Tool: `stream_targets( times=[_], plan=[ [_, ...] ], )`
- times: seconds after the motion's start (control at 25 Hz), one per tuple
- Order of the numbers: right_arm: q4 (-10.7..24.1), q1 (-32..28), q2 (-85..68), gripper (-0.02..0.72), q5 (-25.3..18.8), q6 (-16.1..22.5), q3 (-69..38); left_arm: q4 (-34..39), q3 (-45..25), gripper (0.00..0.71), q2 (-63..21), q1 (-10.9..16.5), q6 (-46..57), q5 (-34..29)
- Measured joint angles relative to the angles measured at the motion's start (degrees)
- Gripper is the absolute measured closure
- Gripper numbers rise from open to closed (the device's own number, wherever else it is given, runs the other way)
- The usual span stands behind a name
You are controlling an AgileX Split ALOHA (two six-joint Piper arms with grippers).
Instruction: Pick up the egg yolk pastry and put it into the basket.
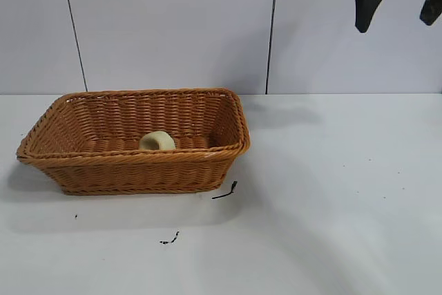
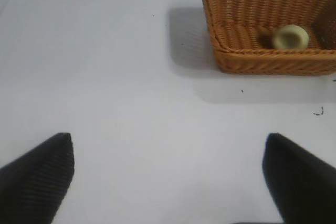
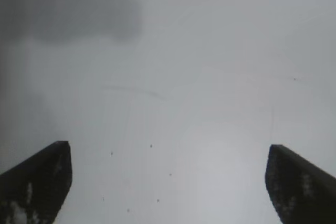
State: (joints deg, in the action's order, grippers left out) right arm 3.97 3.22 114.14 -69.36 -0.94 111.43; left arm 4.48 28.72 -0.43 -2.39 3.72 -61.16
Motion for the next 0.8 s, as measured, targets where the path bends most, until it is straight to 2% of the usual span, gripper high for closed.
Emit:
stream_targets(
  times=[0.44, 0.68, 0.8],
  plan=[
    [-4.0, 0.0, -34.2, 0.010, 0.0, 0.0, -32.7, 0.0, 0.0, 0.014, 0.0, 0.0, 0.0, 0.0],
    [-4.3, 0.0, -53.8, 0.010, -0.1, 0.0, -49.8, 0.0, 0.0, 0.014, 0.0, 0.0, 0.0, 0.0],
    [-4.3, 0.0, -63.8, 0.010, 1.7, 0.0, -57.7, 0.0, 0.0, 0.014, 0.0, 0.0, 0.0, 0.0]
  ],
)
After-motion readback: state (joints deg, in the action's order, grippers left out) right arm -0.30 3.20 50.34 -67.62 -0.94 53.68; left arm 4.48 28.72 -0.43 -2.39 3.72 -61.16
